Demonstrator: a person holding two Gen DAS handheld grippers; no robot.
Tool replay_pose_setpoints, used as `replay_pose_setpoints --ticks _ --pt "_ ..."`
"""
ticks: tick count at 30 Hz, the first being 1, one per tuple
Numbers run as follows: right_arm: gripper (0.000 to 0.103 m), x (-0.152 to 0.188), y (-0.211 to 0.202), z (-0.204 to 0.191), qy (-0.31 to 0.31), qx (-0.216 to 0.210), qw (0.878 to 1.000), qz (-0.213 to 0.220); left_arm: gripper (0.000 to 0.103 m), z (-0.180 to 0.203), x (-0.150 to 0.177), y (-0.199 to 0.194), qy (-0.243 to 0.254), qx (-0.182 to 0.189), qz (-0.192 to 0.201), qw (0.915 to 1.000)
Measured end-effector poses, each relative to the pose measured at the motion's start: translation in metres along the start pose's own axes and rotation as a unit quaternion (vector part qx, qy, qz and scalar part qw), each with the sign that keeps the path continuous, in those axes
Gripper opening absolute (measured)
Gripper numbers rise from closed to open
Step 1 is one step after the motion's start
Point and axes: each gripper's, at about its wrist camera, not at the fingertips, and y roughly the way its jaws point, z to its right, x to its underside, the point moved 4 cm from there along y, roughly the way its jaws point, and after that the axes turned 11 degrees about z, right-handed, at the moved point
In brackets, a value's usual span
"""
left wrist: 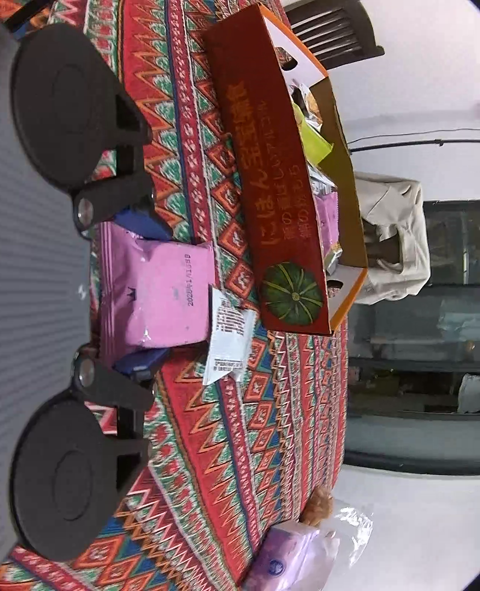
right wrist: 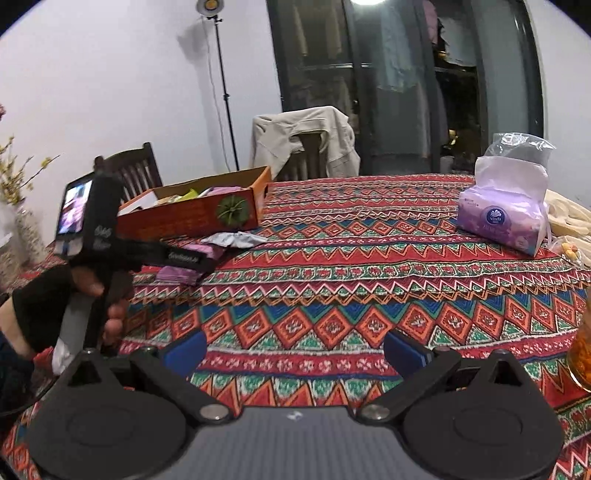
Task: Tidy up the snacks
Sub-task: 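Grasp the pink packet with the left gripper while the right grasps the white sachet, then carry the pink packet and white sachet into the box and release both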
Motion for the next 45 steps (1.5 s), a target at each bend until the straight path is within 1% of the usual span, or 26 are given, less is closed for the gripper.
replay_pose_setpoints --ticks 1,4,6,8,12,14,16,17,19,22,24,25,26,28,31,34,36,40,43,45 --pt "0.102 -0.002 0.005 -0.001 0.002 0.001 1.0 0.0 0.062 -0.005 0.0 -0.006 -0.003 0.001 -0.002 1.0" --pt "0.102 -0.008 0.022 -0.007 0.003 -0.003 1.0 -0.002 0.062 -0.031 0.005 -0.041 -0.015 -0.006 0.024 0.9996" --pt "0.102 -0.01 0.038 -0.016 -0.004 -0.01 1.0 -0.012 0.063 -0.056 0.013 -0.067 -0.031 -0.026 0.04 0.9984" --pt "0.102 -0.013 0.057 -0.026 -0.004 -0.026 0.999 -0.023 0.063 -0.083 0.02 -0.084 -0.058 -0.049 0.045 0.9961" --pt "0.102 -0.026 0.115 -0.049 0.043 -0.081 0.995 -0.05 0.063 -0.123 0.031 -0.103 -0.101 -0.082 0.061 0.9896" --pt "0.102 -0.034 0.148 -0.066 0.054 -0.09 0.993 -0.06 0.063 -0.138 0.034 -0.104 -0.117 -0.093 0.072 0.9862" --pt "0.102 -0.04 0.179 -0.081 0.055 -0.079 0.993 -0.062 0.063 -0.148 0.039 -0.102 -0.132 -0.103 0.073 0.9832" --pt "0.102 -0.044 0.196 -0.089 0.051 -0.075 0.994 -0.062 0.063 -0.15 0.041 -0.101 -0.137 -0.101 0.071 0.9828" --pt "0.1 -0.046 0.223 -0.098 0.045 -0.051 0.996 -0.065 0.063 -0.15 0.04 -0.105 -0.14 -0.091 0.081 0.9826" --pt "0.084 -0.044 0.251 -0.113 0.012 -0.032 0.997 -0.074 0.063 -0.149 0.039 -0.107 -0.137 -0.083 0.089 0.983" --pt "0.075 -0.04 0.258 -0.124 -0.027 -0.014 0.998 -0.062 0.063 -0.15 0.04 -0.105 -0.143 -0.078 0.083 0.9831" --pt "0.07 -0.038 0.258 -0.128 -0.045 -0.008 0.997 -0.058 0.063 -0.15 0.041 -0.105 -0.147 -0.075 0.083 0.9829" --pt "0.061 -0.038 0.258 -0.131 -0.06 -0.004 0.996 -0.059 0.063 -0.15 0.041 -0.105 -0.148 -0.073 0.083 0.9827" --pt "0.042 -0.039 0.257 -0.137 -0.075 -0.021 0.995 -0.056 0.063 -0.147 0.042 -0.106 -0.146 -0.075 0.084 0.9829" --pt "0.04 -0.041 0.247 -0.145 -0.087 -0.034 0.993 -0.067 0.063 -0.147 0.042 -0.106 -0.148 -0.074 0.086 0.9825" --pt "0.04 -0.04 0.216 -0.151 -0.089 -0.058 0.993 -0.057 0.063 -0.148 0.043 -0.108 -0.15 -0.085 0.085 0.9814" --pt "0.04 -0.039 0.185 -0.149 -0.074 -0.074 0.993 -0.047 0.062 -0.144 0.043 -0.117 -0.149 -0.087 0.087 0.9812" --pt "0.04 -0.026 0.107 -0.138 -0.043 -0.105 0.993 -0.041 0.062 -0.118 0.051 -0.154 -0.14 -0.054 0.087 0.9848" --pt "0.04 -0.01 0.044 -0.129 -0.035 -0.119 0.992 -0.036 0.062 -0.091 0.066 -0.178 -0.129 -0.037 0.067 0.9887" --pt "0.04 0.002 0.016 -0.122 -0.028 -0.125 0.991 -0.042 0.062 -0.078 0.074 -0.187 -0.126 -0.032 0.05 0.9902"
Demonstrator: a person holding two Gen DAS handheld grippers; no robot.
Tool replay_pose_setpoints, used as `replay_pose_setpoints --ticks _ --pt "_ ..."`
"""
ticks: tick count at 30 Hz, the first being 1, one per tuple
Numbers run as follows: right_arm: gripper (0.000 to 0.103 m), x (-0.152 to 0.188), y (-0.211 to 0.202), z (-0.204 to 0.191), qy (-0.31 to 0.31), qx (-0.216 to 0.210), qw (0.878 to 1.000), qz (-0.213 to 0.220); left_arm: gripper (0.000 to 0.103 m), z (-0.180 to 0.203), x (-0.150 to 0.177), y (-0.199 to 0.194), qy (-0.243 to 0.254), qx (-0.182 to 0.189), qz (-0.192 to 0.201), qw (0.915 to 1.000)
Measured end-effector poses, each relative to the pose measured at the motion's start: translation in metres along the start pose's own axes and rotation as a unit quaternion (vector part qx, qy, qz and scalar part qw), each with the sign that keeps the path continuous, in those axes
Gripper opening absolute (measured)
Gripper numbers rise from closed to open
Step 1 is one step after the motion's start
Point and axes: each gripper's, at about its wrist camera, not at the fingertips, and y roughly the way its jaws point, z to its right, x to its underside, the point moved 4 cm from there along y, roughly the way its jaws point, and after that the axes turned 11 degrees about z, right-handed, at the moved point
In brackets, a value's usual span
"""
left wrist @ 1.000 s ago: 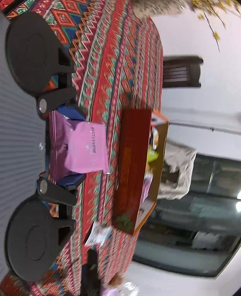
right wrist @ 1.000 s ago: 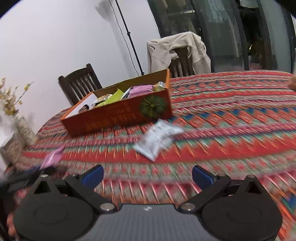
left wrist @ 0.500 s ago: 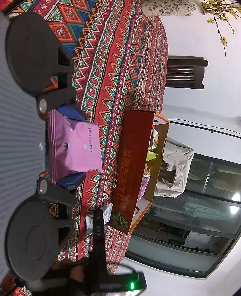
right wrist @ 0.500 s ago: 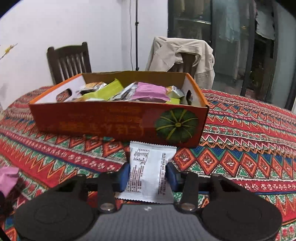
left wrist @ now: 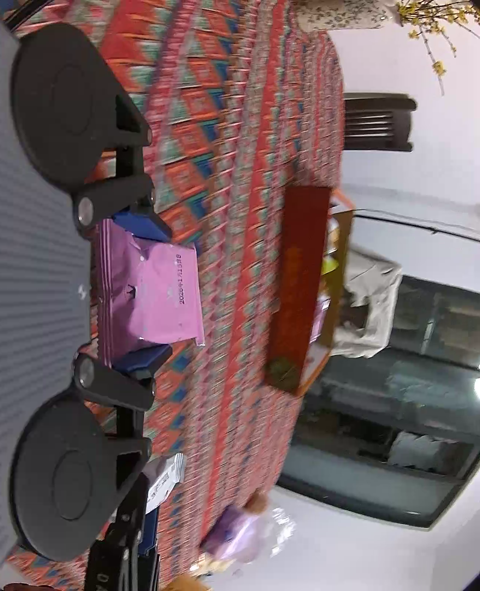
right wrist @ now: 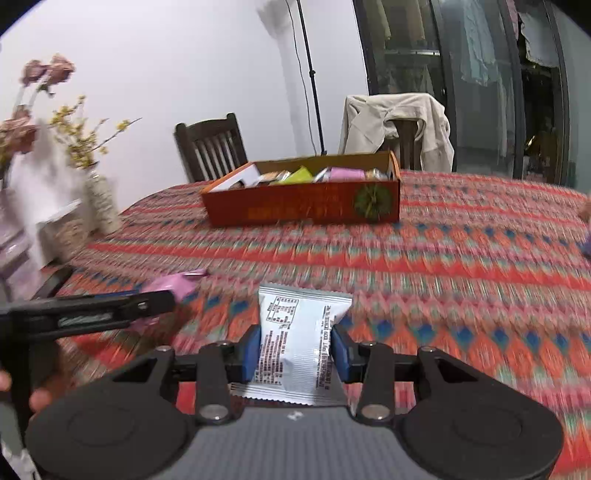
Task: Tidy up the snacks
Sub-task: 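Carry the pink packet and white sachet into the box and release both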
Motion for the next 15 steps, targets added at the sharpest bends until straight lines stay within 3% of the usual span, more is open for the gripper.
replay_pose_setpoints --ticks 3,6,15 --pt "0.04 0.017 -0.026 0.004 0.006 -0.001 1.0 -0.004 0.062 0.009 0.01 -0.009 0.005 -0.012 -0.016 0.9998" --pt "0.04 0.022 -0.04 0.015 0.014 -0.005 1.0 0.006 0.063 0.018 0.011 -0.021 0.02 -0.029 -0.008 0.9993" --pt "0.04 0.028 -0.046 0.027 0.026 -0.032 0.999 0.022 0.063 0.028 0.002 -0.034 0.036 -0.058 0.006 0.9976"
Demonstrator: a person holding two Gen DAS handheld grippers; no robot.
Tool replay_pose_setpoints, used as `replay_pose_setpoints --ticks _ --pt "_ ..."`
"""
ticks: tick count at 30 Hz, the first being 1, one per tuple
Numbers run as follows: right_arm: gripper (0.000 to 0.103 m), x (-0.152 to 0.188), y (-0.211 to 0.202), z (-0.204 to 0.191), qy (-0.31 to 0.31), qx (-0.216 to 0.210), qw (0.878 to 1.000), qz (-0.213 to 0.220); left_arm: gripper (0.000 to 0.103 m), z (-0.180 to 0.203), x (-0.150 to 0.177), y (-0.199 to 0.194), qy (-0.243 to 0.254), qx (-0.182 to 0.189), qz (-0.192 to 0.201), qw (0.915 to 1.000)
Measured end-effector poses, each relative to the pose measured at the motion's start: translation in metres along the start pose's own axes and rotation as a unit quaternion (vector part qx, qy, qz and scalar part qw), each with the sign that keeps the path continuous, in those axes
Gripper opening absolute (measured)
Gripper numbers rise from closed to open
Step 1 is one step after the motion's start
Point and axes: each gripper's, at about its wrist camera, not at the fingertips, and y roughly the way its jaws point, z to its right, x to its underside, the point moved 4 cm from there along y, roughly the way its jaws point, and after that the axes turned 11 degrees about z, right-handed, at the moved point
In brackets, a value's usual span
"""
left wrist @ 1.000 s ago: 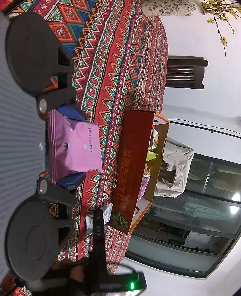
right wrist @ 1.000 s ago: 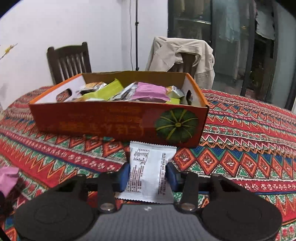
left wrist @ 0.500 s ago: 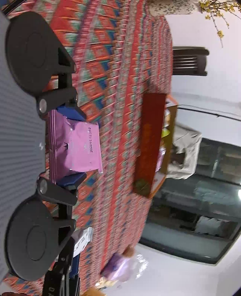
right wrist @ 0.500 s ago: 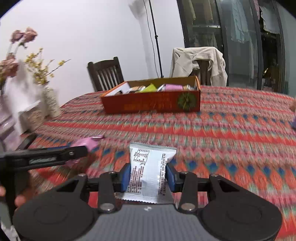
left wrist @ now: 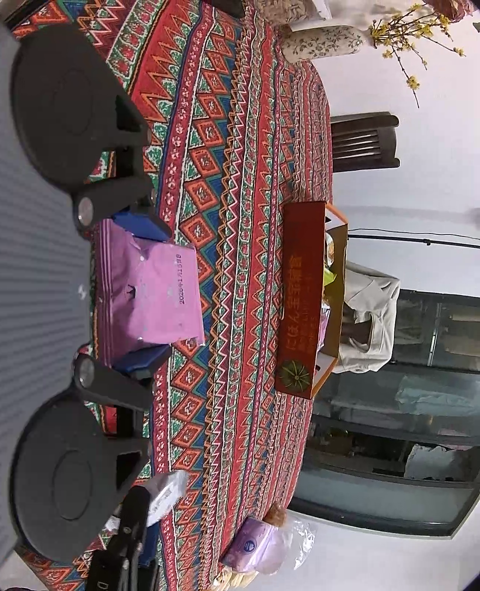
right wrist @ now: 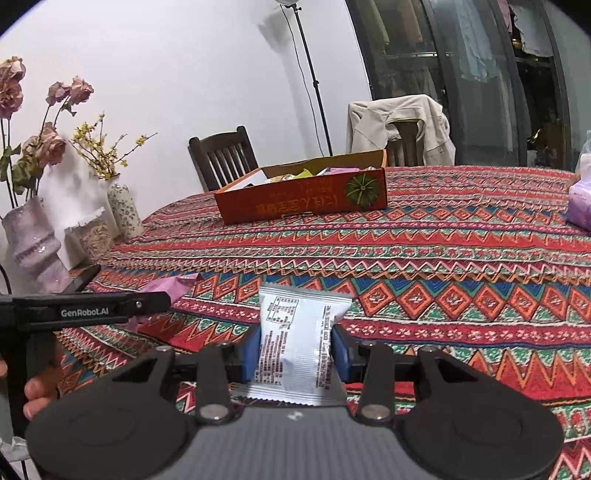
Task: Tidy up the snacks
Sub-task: 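Carry the pink packet and white sachet into the box and release both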
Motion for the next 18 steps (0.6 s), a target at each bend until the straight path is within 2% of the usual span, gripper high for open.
replay_pose_setpoints --ticks 4,9,13,16,18 --pt "0.04 0.0 0.009 0.0 0.0 -0.01 1.0 -0.006 0.063 -0.005 -0.017 0.009 0.01 0.01 0.012 0.9998" --pt "0.04 -0.031 0.031 0.015 -0.009 -0.011 1.0 0.0 0.063 -0.028 -0.079 0.039 0.028 0.027 0.062 0.9973" --pt "0.04 -0.084 0.064 0.023 -0.036 -0.018 0.999 0.031 0.063 -0.044 -0.135 0.09 0.039 0.035 0.088 0.9948" --pt "0.04 -0.123 0.108 0.025 -0.036 -0.035 0.998 0.039 0.063 -0.054 -0.17 0.147 0.041 0.037 0.081 0.9952" --pt "0.04 -0.149 0.149 0.025 -0.03 -0.047 0.998 0.035 0.063 -0.06 -0.182 0.185 0.043 0.034 0.069 0.9961"
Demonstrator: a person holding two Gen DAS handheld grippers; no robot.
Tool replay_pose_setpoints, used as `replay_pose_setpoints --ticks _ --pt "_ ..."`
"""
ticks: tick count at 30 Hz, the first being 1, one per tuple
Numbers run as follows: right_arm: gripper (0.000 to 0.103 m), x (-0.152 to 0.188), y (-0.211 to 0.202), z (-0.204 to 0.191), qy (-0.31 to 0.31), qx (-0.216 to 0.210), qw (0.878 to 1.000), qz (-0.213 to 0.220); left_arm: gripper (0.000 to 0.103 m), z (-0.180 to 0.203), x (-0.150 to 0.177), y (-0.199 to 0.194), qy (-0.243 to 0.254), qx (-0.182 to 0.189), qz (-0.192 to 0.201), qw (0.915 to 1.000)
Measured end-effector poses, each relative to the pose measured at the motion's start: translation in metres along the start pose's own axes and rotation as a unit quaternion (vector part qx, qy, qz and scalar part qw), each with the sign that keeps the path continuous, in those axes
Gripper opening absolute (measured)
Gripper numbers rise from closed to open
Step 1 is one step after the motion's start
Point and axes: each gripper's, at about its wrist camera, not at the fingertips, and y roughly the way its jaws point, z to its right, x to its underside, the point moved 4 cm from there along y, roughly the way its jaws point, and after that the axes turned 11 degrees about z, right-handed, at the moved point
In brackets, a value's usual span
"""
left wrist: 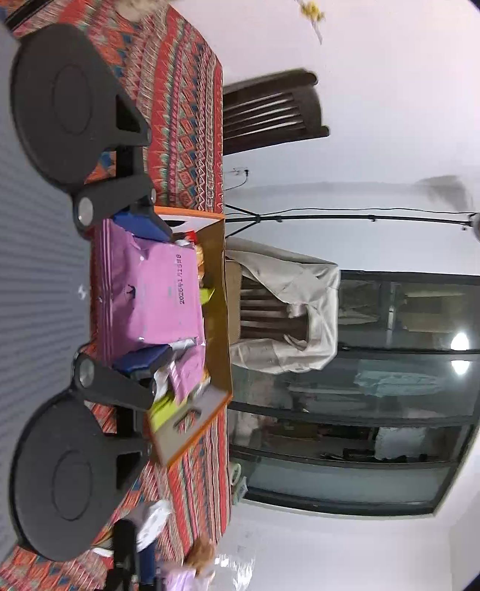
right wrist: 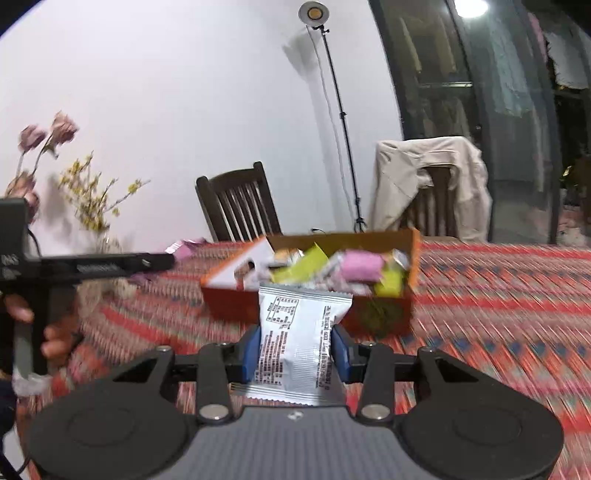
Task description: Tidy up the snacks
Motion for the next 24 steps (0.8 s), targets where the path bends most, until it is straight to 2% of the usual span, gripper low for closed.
replay_pose_setpoints --ticks 4,8,9,10,12,14,18,24 --pt "0.04 -0.028 0.094 0.004 -0.027 0.016 0.999 -0.023 0.063 -0.019 0.003 0.07 -0.012 -0.012 -0.029 0.9994" --pt "0.04 -0.028 0.19 0.015 0.0 0.028 0.996 -0.079 0.063 -0.029 0.021 0.118 -0.016 -0.03 -0.049 0.9982" --pt "0.04 -0.027 0.211 0.018 0.005 0.033 0.995 -0.091 0.065 -0.03 0.027 0.127 -0.018 -0.029 -0.058 0.9977" --pt "0.04 -0.025 0.227 0.019 0.012 0.034 0.994 -0.1 0.075 -0.03 0.031 0.134 -0.02 -0.028 -0.067 0.9972" --pt "0.044 -0.02 0.257 0.021 0.017 0.043 0.993 -0.112 0.08 -0.031 0.035 0.137 -0.02 -0.027 -0.07 0.997" --pt "0.065 -0.014 0.275 0.022 0.02 0.058 0.991 -0.119 0.081 -0.032 0.034 0.133 -0.013 -0.019 -0.061 0.9979" --pt "0.066 -0.012 0.275 0.027 0.051 0.051 0.992 -0.105 0.082 -0.038 0.027 0.12 -0.003 -0.013 -0.048 0.9987" --pt "0.066 -0.025 0.252 0.027 0.049 0.066 0.992 -0.092 0.082 -0.034 0.007 0.104 -0.004 -0.015 -0.047 0.9988"
